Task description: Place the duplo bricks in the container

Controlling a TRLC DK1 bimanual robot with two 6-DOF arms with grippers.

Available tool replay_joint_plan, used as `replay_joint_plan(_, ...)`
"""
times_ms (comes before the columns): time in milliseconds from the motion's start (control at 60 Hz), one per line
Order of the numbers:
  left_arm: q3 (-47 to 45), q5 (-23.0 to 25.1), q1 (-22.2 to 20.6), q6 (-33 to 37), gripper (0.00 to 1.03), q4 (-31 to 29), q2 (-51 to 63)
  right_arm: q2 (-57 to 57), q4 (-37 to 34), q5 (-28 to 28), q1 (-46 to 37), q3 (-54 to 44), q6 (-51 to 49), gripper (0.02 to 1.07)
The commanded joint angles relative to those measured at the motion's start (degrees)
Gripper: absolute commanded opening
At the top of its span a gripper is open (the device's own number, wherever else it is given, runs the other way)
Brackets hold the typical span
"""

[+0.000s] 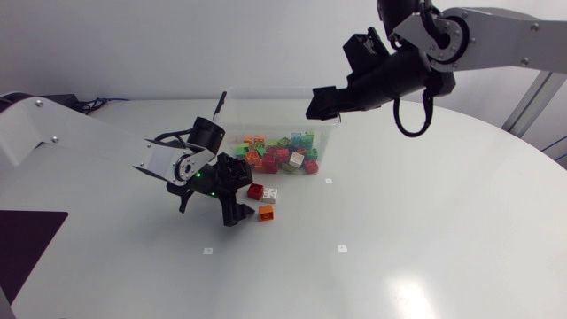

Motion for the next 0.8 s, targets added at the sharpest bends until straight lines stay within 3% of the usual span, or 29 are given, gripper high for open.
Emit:
replay_joint_plan(0,1.3,0.8,0.2,2.9,0.96,0.5,2.7,-3.3,1.7,-1.4,-0.3,-5.4,-1.3,1.02)
replay_joint_plan(233,4.0,3.8,0.9,5.2,0.96,0.2,5.0,-9.3,6.3,-3.4,1.1,-19.0,-2.4,1.02)
replay_joint_plan(550,7.8,5.2,1.3,9.0,0.95,-8.9,7.2,-11.8,8.5,-4.4,1.1,-25.7,-3.5,1.02)
replay_joint_plan(783,8.5,6.8,1.6,16.9,0.93,-26.0,4.3,-12.5,8.6,-4.4,1.1,-26.6,-3.5,1.02)
